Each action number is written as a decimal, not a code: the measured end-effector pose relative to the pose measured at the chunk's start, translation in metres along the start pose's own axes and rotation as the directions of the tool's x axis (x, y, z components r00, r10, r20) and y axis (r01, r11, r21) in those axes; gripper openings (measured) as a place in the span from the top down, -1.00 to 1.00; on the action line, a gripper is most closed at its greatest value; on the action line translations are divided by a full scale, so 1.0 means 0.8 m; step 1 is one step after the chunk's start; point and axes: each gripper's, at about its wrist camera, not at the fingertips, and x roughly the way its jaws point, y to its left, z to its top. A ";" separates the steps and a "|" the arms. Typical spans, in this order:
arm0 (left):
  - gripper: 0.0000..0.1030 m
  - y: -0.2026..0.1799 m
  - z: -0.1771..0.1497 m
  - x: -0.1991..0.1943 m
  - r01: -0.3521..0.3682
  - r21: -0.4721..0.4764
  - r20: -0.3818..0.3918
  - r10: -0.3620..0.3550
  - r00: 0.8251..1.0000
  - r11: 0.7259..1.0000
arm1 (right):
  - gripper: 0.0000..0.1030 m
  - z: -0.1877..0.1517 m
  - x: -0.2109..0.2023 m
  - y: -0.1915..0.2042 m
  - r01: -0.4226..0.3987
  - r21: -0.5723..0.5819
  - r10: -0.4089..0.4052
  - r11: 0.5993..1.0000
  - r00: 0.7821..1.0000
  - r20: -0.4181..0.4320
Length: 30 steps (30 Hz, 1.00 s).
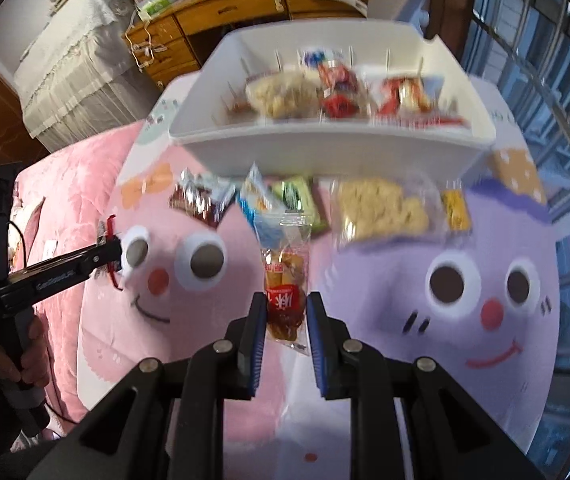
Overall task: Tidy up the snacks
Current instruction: 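Lower both snacks into the white tray and open both grippers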
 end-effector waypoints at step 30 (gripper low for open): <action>-0.44 -0.172 0.158 -0.044 0.112 -0.043 0.199 -0.102 0.975 0.993 | 0.23 0.164 -0.002 -0.086 -0.099 -0.056 0.108 0.994 0.971 0.215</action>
